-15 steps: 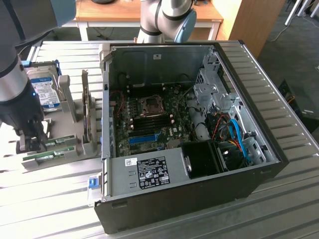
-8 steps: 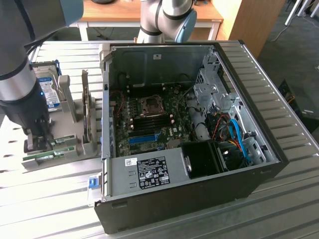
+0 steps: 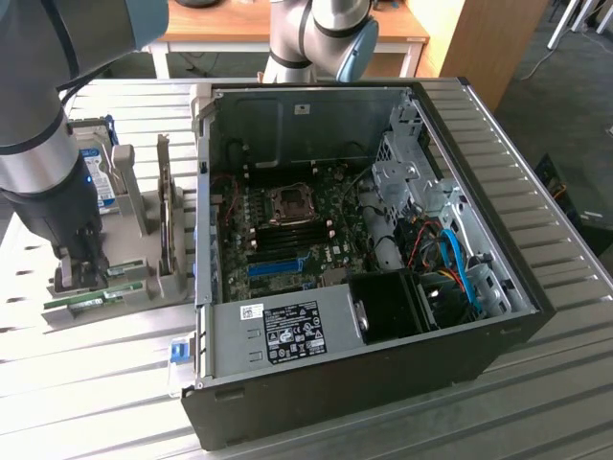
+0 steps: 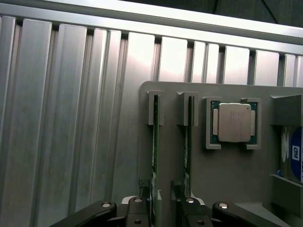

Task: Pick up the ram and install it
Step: 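Pick up the ram and move it above insertion slot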

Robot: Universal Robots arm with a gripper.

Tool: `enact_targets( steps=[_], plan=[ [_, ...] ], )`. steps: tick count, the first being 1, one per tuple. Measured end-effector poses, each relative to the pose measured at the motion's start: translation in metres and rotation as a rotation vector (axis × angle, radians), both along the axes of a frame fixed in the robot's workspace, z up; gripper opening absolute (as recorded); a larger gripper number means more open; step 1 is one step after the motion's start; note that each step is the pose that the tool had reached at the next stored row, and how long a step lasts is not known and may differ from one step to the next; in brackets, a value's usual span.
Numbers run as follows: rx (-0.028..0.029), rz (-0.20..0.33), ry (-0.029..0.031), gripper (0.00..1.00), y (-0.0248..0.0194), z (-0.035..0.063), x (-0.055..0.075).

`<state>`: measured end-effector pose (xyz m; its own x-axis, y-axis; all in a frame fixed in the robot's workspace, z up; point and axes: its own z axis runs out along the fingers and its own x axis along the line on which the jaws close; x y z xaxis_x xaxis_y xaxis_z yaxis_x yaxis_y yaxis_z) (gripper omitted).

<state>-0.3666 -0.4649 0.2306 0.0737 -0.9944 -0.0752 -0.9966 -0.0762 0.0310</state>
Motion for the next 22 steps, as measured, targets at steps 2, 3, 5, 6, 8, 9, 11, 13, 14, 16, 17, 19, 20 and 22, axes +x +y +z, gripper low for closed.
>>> enact_targets(
  steps=[2,3,5,6,8,9,11,13,14,16,17,19,20,22],
  plan=[
    [-0.0001,0.0,0.0001,0.31,0.0,-0.0001,0.0],
    [0.0001,0.0,0.0,0.31,0.0001,-0.0009,0.0],
    [-0.0001,0.0,0.0,0.31,0.0,-0.0034,0.0],
    [0.0,0.0,0.0,0.31,0.0,-0.005,0.0],
    [0.0001,0.0,-0.0001,0.31,0.0,-0.0081,0.0],
    [0.0,0.0,0.0,0.31,0.0,-0.0095,0.0],
    [0.0,0.0,0.0,0.31,0.0,-0.0119,0.0],
    [0.0,0.0,0.0,0.31,0.0,-0.0141,0.0],
    [0.0,0.0,0.0,0.31,0.0,-0.0151,0.0],
    [0.0,0.0,0.0,0.31,0.0,-0.0174,0.0],
    [0.0,0.0,0.0,0.31,0.0,-0.0184,0.0],
    [0.0,0.0,0.0,0.31,0.0,-0.0205,0.0],
    [0.0,0.0,0.0,0.31,0.0,-0.0215,0.0],
    [-0.0001,0.0,0.0001,0.31,0.0,-0.0235,0.0]
  ],
)
